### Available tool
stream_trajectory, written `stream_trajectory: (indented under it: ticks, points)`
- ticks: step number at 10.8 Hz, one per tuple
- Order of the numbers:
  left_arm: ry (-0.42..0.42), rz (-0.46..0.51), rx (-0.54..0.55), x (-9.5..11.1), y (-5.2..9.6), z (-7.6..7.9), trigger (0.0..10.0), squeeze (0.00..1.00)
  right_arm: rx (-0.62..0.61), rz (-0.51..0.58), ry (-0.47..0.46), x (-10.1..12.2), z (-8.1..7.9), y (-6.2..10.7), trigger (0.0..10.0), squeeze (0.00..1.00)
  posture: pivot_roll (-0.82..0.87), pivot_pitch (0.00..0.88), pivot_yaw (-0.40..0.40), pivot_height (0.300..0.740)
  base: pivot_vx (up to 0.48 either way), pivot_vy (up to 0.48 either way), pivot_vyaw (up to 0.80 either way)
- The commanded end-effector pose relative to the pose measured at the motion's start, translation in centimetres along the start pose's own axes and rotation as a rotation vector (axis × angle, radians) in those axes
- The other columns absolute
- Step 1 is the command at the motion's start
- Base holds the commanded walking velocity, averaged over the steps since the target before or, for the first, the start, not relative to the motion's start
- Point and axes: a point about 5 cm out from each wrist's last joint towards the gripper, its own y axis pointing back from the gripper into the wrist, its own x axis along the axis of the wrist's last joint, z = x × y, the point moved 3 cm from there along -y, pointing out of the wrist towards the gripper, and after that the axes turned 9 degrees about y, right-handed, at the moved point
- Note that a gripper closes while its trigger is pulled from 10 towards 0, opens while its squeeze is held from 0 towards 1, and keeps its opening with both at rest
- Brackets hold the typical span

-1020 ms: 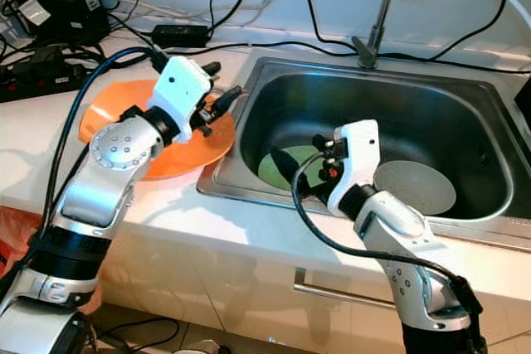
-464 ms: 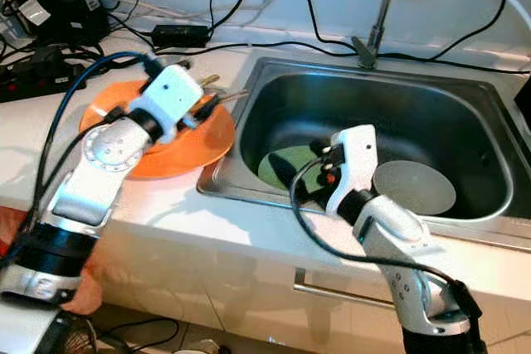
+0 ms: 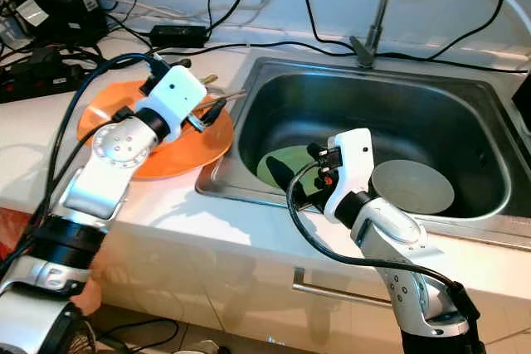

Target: Kitchen organization

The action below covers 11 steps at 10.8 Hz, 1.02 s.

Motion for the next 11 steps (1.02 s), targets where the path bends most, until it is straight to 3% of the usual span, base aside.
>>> stream_trajectory:
  ticks: [1,4,5,6,7,11]
  points:
    - [-0.034,0.006,-0.015,0.3,-0.7,0.7,10.0,1.00,0.003,0.010,0.016,0.3,-0.2,0.1,10.0,0.00,0.07,0.012,0.029,0.740,0.000,0.000,0.00]
    - [-0.051,-0.018,-0.011,-0.1,-1.9,1.0,10.0,1.00,0.002,0.009,0.014,0.3,-0.5,0.3,10.0,0.00,0.06,0.025,0.032,0.740,0.000,0.000,0.00]
    - [-0.051,-0.025,0.003,-0.2,-2.3,0.8,10.0,0.89,0.002,0.006,0.014,0.2,-0.6,0.4,10.0,0.00,0.05,0.032,0.032,0.740,0.000,0.000,0.00]
    - [-0.060,-0.023,0.017,0.0,-2.6,0.6,10.0,0.53,0.000,0.002,0.015,0.2,-0.7,0.6,10.0,0.00,0.04,0.038,0.031,0.740,0.000,0.000,0.00]
    - [-0.049,-0.023,0.024,0.1,-3.0,0.4,10.0,0.00,-0.003,-0.003,0.017,0.1,-0.6,0.8,10.0,0.00,0.03,0.042,0.029,0.740,0.000,0.000,0.00]
    - [0.011,-0.064,0.039,0.8,-4.4,-0.3,10.0,0.00,-0.002,-0.016,0.030,0.3,-0.5,1.1,10.0,0.00,0.02,0.045,0.013,0.740,0.000,0.000,0.00]
